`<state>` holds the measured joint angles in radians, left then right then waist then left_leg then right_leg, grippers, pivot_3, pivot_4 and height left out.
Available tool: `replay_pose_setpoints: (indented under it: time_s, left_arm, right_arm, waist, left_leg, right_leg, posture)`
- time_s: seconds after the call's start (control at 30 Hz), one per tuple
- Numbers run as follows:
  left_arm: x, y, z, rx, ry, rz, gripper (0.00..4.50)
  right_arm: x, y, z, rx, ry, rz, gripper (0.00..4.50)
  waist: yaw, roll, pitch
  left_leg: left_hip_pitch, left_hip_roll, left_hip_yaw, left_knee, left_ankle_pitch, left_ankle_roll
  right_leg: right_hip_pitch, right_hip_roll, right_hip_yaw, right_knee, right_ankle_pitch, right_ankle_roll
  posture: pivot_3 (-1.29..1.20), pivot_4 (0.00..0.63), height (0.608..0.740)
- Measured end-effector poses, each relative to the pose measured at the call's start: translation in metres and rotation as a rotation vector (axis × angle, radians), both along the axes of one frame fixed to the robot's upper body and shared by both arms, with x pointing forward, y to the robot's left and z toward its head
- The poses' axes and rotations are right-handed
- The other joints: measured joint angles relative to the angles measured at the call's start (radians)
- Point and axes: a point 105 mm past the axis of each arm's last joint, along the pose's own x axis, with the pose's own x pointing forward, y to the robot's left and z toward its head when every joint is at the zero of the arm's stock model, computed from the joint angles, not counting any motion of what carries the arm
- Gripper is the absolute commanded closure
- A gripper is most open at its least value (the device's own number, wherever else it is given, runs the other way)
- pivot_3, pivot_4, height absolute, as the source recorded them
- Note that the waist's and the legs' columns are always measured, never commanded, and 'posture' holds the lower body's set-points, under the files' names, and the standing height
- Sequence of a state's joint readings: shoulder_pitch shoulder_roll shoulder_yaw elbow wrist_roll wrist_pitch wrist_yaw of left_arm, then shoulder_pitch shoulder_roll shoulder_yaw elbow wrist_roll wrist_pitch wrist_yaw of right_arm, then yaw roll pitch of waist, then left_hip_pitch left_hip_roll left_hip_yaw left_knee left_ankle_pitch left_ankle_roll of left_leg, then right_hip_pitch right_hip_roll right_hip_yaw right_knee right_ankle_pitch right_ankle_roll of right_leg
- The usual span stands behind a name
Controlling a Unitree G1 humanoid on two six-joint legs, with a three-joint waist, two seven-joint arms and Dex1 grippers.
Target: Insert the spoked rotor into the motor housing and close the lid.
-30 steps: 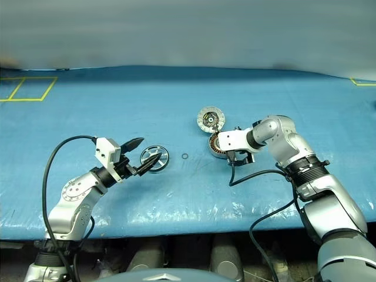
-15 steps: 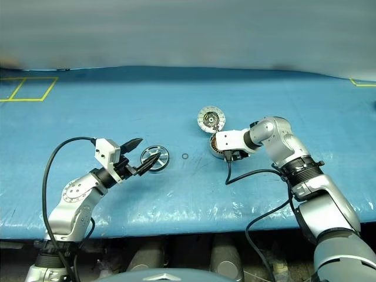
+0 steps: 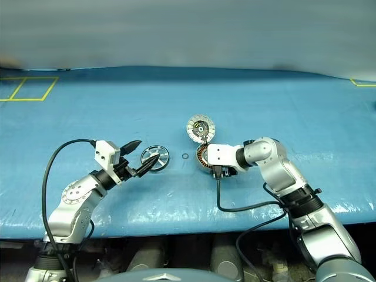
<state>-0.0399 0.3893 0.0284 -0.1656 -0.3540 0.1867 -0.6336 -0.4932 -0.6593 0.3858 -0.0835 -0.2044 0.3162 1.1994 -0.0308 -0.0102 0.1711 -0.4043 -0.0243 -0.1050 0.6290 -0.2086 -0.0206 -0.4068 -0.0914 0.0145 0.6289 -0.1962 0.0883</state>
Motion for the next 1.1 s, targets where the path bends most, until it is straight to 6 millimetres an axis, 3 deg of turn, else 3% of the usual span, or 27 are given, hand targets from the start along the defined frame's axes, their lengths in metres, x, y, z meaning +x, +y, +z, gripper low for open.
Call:
replay_pose_setpoints:
  time_s: [0.23,0.53,0.77,1.1]
  left_arm:
    - [0.000,0.000,0.000,0.001,0.000,0.003,0.00]
    - [0.000,0.001,-0.004,0.016,0.001,0.028,0.00]
    - [-0.002,0.002,-0.007,0.015,0.012,0.034,0.00]
    - [-0.002,0.002,-0.007,0.015,0.012,0.031,0.00]
  right_arm:
    - [-0.014,0.003,0.000,-0.014,0.026,-0.034,2.41]
    - [-0.013,0.004,-0.002,0.007,0.052,-0.090,2.41]
    - [-0.023,0.014,-0.006,0.082,0.139,-0.104,0.11]
    - [-0.031,0.038,0.007,0.223,0.158,-0.102,0.03]
  waist:
    - [0.003,0.000,0.000]
    - [0.004,0.000,0.000]
    - [0.004,0.000,0.000]
    - [0.006,0.000,0.000]
  left_leg:
    - [0.000,0.000,0.000,0.000,0.000,0.000]
    - [0.001,0.000,0.000,0.001,0.000,0.000]
    - [0.000,0.000,0.000,0.000,0.000,0.000]
    - [0.000,0.000,0.000,0.000,0.000,0.000]
  right_leg:
    - [0.000,0.000,0.000,0.000,0.000,0.000]
    - [0.001,0.000,0.000,0.000,0.000,0.000]
    - [0.000,0.000,0.000,0.000,0.000,0.000]
    - [0.000,0.000,0.000,0.000,0.000,0.000]
  posture:
    - [0.00,0.150,0.740]
    - [0.00,0.150,0.740]
    - [0.00,0.150,0.740]
    - [0.00,0.150,0.740]
